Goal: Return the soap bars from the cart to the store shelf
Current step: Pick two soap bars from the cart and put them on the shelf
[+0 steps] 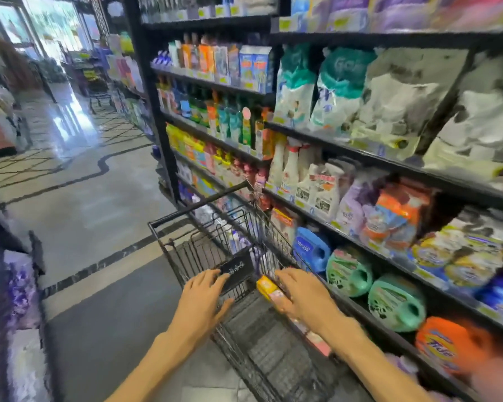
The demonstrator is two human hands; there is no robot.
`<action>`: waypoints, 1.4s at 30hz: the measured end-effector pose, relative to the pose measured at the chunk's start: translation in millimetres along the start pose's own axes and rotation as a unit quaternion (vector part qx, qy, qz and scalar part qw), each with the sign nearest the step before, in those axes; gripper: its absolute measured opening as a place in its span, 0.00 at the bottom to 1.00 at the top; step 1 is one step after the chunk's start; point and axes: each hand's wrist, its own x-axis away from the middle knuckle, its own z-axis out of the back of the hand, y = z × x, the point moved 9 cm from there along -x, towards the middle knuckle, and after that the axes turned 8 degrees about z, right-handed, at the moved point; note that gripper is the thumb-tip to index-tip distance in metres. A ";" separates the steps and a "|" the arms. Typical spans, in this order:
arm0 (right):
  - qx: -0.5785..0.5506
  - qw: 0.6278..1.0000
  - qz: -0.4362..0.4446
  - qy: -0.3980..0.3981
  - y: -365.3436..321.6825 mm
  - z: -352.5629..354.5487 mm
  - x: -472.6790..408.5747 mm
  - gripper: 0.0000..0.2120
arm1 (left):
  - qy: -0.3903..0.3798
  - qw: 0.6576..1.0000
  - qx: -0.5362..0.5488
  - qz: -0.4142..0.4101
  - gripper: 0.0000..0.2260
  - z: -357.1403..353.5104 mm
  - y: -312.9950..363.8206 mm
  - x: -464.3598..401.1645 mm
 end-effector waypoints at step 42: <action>-0.220 0.768 -0.595 -0.088 193.5 -443.4 120.5 0.25 | -0.219 0.874 -0.113 -0.419 0.28 -620.9 173.0 -227.7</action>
